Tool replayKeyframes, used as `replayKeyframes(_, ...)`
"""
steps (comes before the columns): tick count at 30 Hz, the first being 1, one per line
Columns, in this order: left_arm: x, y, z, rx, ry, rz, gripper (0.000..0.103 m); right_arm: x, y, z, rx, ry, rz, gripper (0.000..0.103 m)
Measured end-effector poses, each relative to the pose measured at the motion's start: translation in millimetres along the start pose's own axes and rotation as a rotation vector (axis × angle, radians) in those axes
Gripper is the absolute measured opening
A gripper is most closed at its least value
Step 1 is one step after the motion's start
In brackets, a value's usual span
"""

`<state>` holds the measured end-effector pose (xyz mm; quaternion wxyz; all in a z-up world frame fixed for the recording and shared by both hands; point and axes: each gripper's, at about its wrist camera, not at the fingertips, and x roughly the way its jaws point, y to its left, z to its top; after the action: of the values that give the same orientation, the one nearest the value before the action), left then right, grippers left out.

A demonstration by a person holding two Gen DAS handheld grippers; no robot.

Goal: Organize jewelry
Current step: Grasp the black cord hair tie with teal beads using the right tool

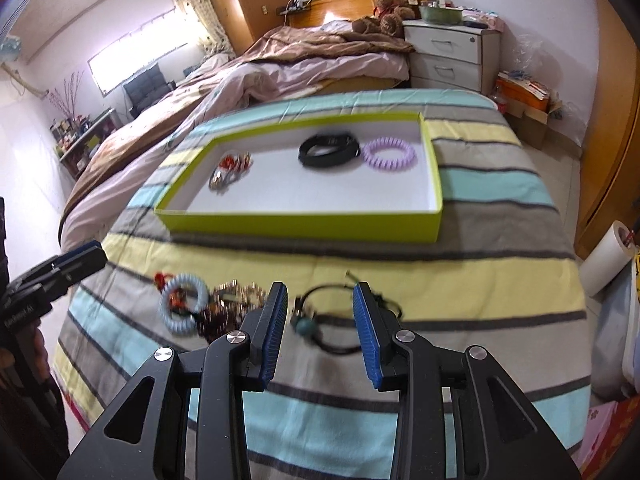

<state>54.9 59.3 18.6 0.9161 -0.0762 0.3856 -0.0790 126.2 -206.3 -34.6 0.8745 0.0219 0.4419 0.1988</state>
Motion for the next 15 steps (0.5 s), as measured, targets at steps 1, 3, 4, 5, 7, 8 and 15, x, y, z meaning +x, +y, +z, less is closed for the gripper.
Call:
replayKeyframes(1,-0.6,0.7,-2.6,0.0,0.002,0.004,0.05,1.5,0.6,-1.8,-0.002,0.004,0.001,0.035)
replayKeyframes(3,-0.2,2.8,-6.6,-0.008,0.013,-0.003,0.05,4.6,3.9,-4.2,-0.015,0.015,0.007,0.035)
replayKeyframes(4,0.3,3.6,-8.5,-0.012,0.017,-0.005,0.05,6.6,5.7,-5.2,-0.025,0.023,0.004,0.035)
replayKeyframes(5,1.1,4.7,-9.5,-0.014,0.02,-0.007,0.05,8.9,6.7,-5.4,-0.03,0.031,0.0,0.035)
replayKeyframes(7,1.5,6.1,-13.2,-0.017,0.026,-0.013,0.05,13.9,6.8,-6.3,-0.031,0.049,0.009,0.035)
replayKeyframes(8,1.9,6.7,-15.2,-0.02,0.031,-0.015,0.05,16.7,7.2,-6.6,-0.033,0.057,0.004,0.035)
replayKeyframes(15,6.3,7.3,-20.0,-0.031,0.048,-0.029,0.05,28.4,19.2,-7.2,-0.118,0.073,-0.059,0.035)
